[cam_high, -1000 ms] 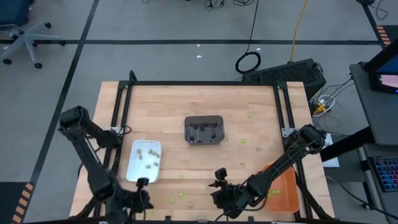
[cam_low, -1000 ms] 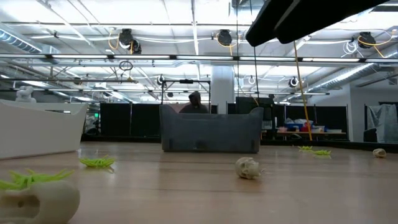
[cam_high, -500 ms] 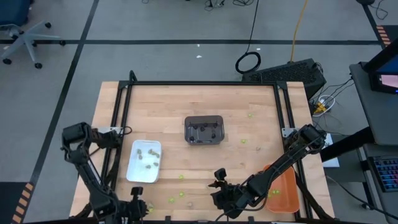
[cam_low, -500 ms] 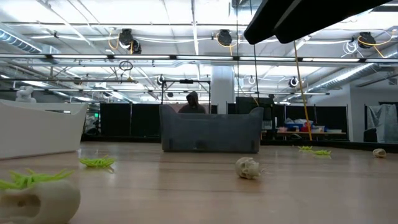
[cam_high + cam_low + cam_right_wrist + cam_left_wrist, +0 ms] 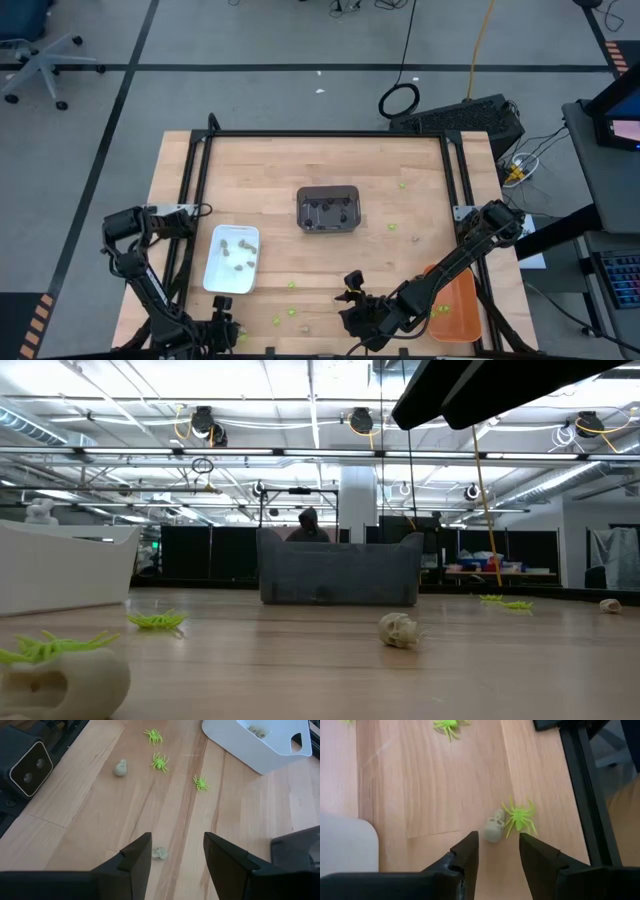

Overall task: Sort Halloween decoration
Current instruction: Put the white skull toy into the white bin

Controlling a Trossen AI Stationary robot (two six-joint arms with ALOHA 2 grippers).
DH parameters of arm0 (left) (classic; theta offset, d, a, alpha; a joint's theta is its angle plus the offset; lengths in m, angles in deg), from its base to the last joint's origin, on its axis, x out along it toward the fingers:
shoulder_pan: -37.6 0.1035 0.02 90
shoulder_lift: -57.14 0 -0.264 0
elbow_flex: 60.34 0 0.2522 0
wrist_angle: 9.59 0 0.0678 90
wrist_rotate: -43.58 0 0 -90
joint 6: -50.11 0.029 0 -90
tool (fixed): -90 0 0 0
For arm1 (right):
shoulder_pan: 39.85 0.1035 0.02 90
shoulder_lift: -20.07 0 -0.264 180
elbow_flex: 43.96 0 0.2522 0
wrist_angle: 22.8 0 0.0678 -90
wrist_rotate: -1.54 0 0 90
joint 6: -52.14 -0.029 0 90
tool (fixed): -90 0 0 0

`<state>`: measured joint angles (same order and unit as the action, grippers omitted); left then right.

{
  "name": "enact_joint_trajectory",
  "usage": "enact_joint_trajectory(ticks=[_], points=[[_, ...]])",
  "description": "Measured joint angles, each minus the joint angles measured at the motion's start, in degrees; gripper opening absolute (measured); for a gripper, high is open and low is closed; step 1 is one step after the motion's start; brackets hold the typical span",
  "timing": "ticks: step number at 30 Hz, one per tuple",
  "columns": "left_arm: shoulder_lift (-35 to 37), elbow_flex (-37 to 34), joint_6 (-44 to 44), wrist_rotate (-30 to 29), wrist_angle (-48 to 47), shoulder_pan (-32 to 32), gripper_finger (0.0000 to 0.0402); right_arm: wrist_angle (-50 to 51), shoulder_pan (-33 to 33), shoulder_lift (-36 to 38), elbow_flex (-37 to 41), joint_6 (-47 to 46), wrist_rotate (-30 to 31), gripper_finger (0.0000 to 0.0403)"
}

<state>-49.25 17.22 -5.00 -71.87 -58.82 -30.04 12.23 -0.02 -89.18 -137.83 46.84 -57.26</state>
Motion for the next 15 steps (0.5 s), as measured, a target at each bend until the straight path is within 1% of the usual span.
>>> enact_joint_trajectory(ticks=[6, 12, 15], points=[[0.0, 0.0, 0.0, -0.4, 0.2, 0.2, 0.0138, 0.0, 0.0, 0.0, 0.0, 0.0, 0.0, 0.0166], [0.0, 0.0, 0.1, -3.1, 0.5, 0.2, 0.0138, 0.0, 0.0, 0.0, 0.0, 0.0, 0.0, 0.0166], [0.0, -0.3, 0.4, -3.1, 0.7, 0.4, 0.0138, 0.0, 0.0, 0.0, 0.0, 0.0, 0.0, 0.0166]])
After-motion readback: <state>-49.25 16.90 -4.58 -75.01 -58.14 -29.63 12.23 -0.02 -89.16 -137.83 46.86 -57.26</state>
